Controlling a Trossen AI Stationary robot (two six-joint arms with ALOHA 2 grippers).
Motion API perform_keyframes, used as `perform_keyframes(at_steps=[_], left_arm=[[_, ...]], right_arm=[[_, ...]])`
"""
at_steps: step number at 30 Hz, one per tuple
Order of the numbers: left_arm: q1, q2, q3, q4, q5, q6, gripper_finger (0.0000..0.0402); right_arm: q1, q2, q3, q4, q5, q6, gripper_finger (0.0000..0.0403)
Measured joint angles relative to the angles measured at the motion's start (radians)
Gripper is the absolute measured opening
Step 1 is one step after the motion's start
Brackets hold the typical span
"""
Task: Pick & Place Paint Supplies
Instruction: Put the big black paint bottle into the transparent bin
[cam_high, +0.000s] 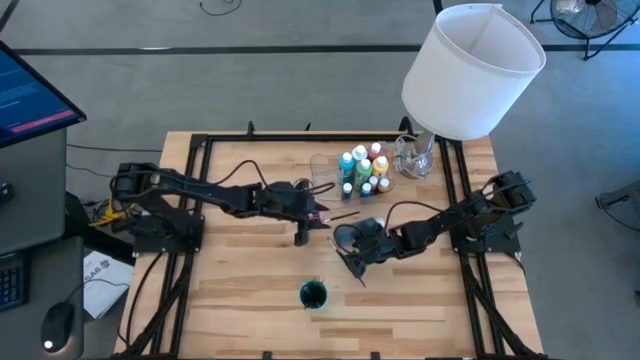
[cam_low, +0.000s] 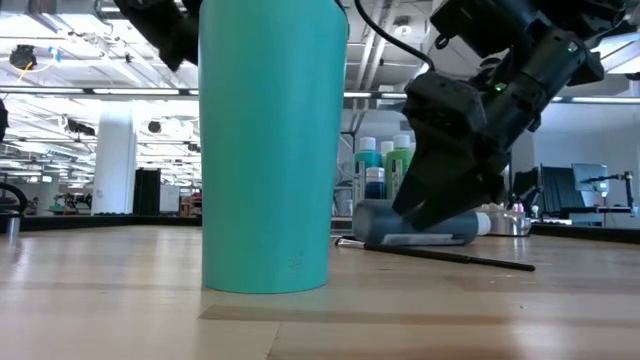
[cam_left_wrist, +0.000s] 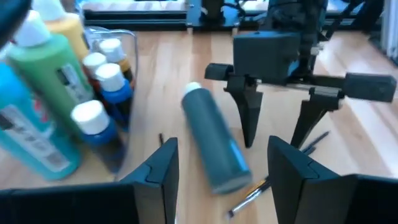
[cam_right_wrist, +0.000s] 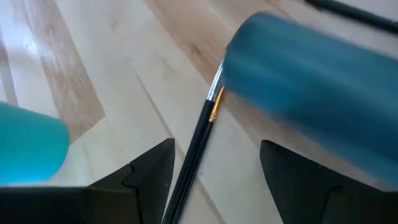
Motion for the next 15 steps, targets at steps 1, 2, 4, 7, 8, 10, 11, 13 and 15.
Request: perform_keyframes(at_steps=[1,2,4,7,8,10,11,13,15], left_arm=[[0.005,0.014,0.0,0.022,0.018,-0.009,0.0137],[0.009,0.028,0.0,0.032,0.03,-0.018,0.0137],[0.015,0.065,0.003,0.047,0.035,-0.021,0.0137],[0.015,0.12,0.025,0.043,0.035,-0.009,0.0137],[0.012,0.14,0.037,0.044,0.035,0.003,0.0137],[0.006,0.176,0.069,0.048,0.036,0.01,0.0137],[0.005,0.193,0.081,0.046,0.036,0.011,0.0137],[0.005,0.226,0.109,0.047,0.036,0.021,0.0137],[0.005,0.249,0.126,0.045,0.036,0.029,0.0137]], right_arm=[[0.001,0.0,0.0,-0.001,0.0,-0.001,0.023],[0.001,0.0,0.0,-0.002,-0.001,-0.001,0.023],[0.0,0.0,0.0,-0.003,-0.001,-0.004,0.023],[-0.001,0.0,0.0,0.0,0.001,-0.01,0.023],[-0.004,0.0,0.0,0.0,0.006,-0.012,0.023],[-0.007,0.0,0.0,0.0,0.011,-0.012,0.023],[-0.011,0.0,0.0,0.002,0.012,-0.012,0.023],[-0.017,0.0,0.0,0.004,0.012,-0.012,0.023],[-0.021,0.005,0.0,0.008,0.022,-0.019,0.023]])
